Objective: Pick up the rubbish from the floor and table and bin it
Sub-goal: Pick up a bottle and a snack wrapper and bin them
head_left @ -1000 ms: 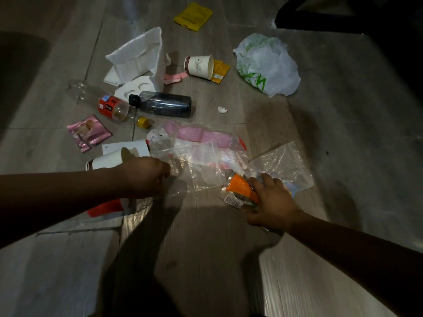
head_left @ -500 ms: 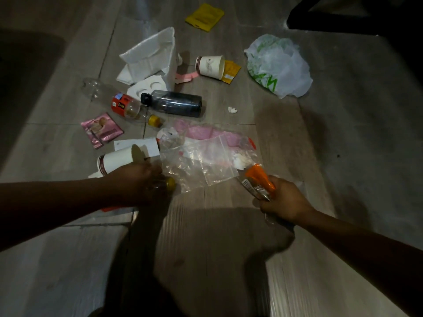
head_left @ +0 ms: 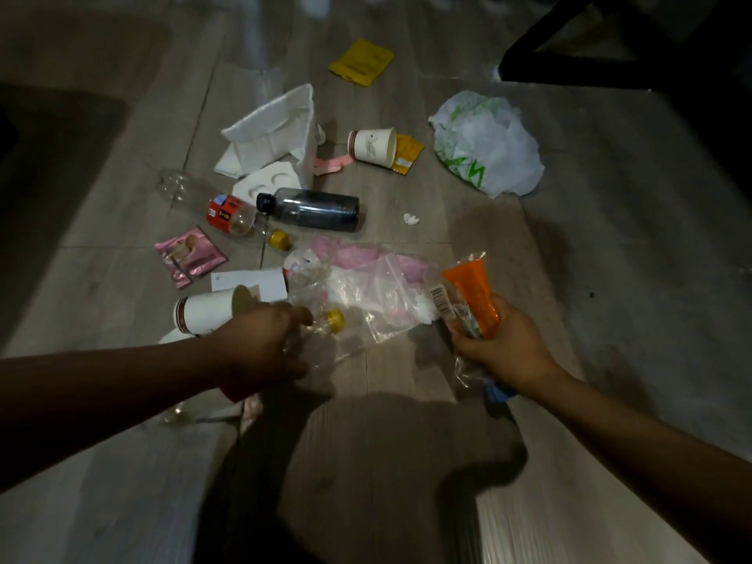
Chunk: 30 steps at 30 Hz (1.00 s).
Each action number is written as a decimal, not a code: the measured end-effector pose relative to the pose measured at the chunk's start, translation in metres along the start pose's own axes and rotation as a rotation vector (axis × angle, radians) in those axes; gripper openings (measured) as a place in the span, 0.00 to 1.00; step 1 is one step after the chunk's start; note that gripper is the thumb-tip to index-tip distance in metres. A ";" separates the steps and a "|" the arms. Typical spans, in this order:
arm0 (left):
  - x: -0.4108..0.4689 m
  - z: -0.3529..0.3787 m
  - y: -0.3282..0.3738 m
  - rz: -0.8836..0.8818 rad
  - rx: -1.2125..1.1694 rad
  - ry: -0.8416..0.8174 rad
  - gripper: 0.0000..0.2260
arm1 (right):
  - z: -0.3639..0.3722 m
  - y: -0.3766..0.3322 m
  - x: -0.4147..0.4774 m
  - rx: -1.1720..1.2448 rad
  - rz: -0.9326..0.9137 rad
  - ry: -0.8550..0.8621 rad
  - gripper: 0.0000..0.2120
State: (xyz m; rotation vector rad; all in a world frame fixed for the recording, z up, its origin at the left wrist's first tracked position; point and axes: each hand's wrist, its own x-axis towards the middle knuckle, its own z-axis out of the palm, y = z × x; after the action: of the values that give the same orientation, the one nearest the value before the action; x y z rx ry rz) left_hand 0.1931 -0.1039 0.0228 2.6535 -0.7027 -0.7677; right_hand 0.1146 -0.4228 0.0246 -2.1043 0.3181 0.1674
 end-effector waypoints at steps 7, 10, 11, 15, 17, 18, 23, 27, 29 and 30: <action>0.019 -0.054 0.033 -0.050 -0.203 0.111 0.27 | -0.019 -0.053 0.023 0.205 -0.028 0.111 0.18; 0.025 -0.083 0.041 -0.100 -0.403 0.175 0.26 | -0.032 -0.080 0.039 0.274 -0.015 0.135 0.18; 0.025 -0.094 0.045 -0.121 -0.455 0.173 0.28 | -0.039 -0.090 0.044 0.290 -0.004 0.151 0.16; 0.021 -0.148 0.069 -0.128 -0.535 0.203 0.24 | -0.073 -0.146 0.052 0.352 0.029 0.237 0.12; 0.015 -0.182 0.087 -0.124 -0.563 0.301 0.20 | -0.092 -0.177 0.048 0.374 0.033 0.291 0.10; 0.011 -0.200 0.099 -0.135 -0.584 0.345 0.20 | -0.100 -0.195 0.044 0.394 0.036 0.320 0.09; -0.029 -0.300 0.171 -0.149 -0.734 0.394 0.16 | -0.160 -0.297 0.008 0.526 0.072 0.393 0.09; -0.076 -0.387 0.235 -0.112 -0.804 0.418 0.19 | -0.218 -0.379 -0.028 0.540 0.096 0.424 0.11; -0.102 -0.432 0.267 -0.104 -0.844 0.452 0.19 | -0.252 -0.422 -0.049 0.494 0.098 0.460 0.11; -0.115 -0.455 0.283 -0.098 -0.873 0.469 0.17 | -0.269 -0.443 -0.060 0.476 0.098 0.481 0.11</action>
State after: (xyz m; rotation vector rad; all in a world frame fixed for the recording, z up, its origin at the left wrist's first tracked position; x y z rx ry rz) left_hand 0.2584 -0.2177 0.5550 1.9362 -0.0628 -0.3209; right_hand 0.1841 -0.4205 0.5418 -1.6337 0.6759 -0.3356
